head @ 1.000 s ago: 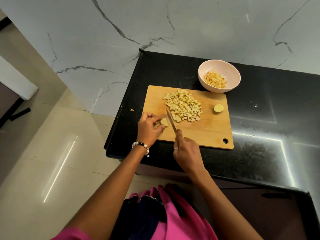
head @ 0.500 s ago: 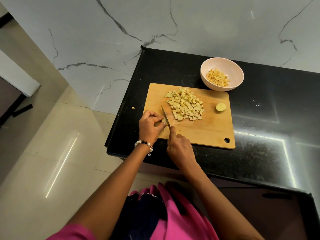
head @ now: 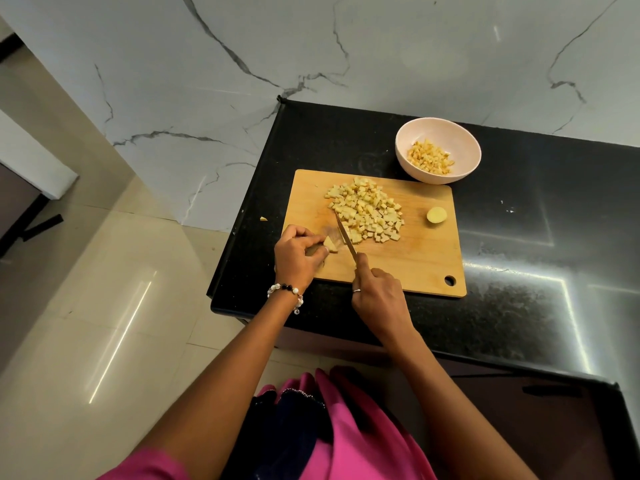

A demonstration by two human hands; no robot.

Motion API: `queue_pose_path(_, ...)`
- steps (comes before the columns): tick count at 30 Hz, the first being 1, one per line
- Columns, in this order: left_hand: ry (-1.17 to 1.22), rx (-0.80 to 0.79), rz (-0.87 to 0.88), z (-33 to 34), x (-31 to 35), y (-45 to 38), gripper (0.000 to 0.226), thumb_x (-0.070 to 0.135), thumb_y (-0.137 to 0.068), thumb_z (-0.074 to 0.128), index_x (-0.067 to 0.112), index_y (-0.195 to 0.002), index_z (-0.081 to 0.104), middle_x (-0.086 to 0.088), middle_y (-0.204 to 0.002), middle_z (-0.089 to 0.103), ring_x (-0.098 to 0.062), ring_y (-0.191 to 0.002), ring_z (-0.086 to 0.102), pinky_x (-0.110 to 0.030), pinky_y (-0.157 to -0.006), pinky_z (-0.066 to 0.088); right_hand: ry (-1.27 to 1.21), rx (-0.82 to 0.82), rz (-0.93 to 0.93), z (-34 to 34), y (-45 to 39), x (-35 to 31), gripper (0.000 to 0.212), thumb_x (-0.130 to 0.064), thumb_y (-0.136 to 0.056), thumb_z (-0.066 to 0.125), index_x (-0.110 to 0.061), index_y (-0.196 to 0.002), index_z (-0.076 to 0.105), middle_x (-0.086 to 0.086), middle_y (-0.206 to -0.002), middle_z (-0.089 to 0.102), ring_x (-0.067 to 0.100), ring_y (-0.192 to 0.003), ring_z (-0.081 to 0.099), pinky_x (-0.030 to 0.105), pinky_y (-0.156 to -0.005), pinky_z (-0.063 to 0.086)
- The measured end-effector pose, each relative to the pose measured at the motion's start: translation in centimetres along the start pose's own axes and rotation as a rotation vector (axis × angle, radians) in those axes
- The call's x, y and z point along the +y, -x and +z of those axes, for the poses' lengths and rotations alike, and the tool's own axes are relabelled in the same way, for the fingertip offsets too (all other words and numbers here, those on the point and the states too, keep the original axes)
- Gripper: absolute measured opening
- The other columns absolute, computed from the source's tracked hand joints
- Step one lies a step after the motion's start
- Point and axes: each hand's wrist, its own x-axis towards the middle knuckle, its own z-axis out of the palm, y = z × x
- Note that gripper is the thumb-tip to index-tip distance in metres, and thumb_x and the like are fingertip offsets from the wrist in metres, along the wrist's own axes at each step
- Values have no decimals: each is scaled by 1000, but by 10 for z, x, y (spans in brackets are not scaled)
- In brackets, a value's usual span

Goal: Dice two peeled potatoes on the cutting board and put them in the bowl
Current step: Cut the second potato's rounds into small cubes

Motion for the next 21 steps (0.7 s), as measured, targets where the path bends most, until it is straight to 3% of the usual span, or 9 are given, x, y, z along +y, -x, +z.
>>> queue_pose_path(7,12,13,1,-1,0,1,28,17,-72,80,8,-99,74,4,-94,56,-5,-84,52,-2,-69,41,-101,-6,-118,-4,7,2,49,-18,-90,37,4,-132,48,19,-65,59,36,-54,51,37,-48,34)
queue_pose_path(14,5,66,-14,4,1,2,21,17,-71,81,8,-90,76,0,-91,62,-7,-82,56,-2,-66,40,-125,-38,-138,-6,7,5,48,-14,-87,41,7,-129,49,17,-61,59,36,-50,50,37,-45,37)
queue_pose_path(17,-5,78,-20,5,1,3,20,16,-71,81,8,-89,76,-1,-90,63,-8,-82,56,-4,-67,39,-133,-33,-140,-4,4,10,49,-17,-88,40,5,-131,48,17,-64,60,35,-52,51,36,-48,34)
queue_pose_path(21,-6,74,-19,6,2,3,20,16,-72,80,8,-90,76,-2,-91,63,-12,-84,59,-18,-70,49,-157,-39,-143,-6,7,11,50,-16,-88,40,4,-133,47,16,-65,59,33,-52,50,35,-47,32)
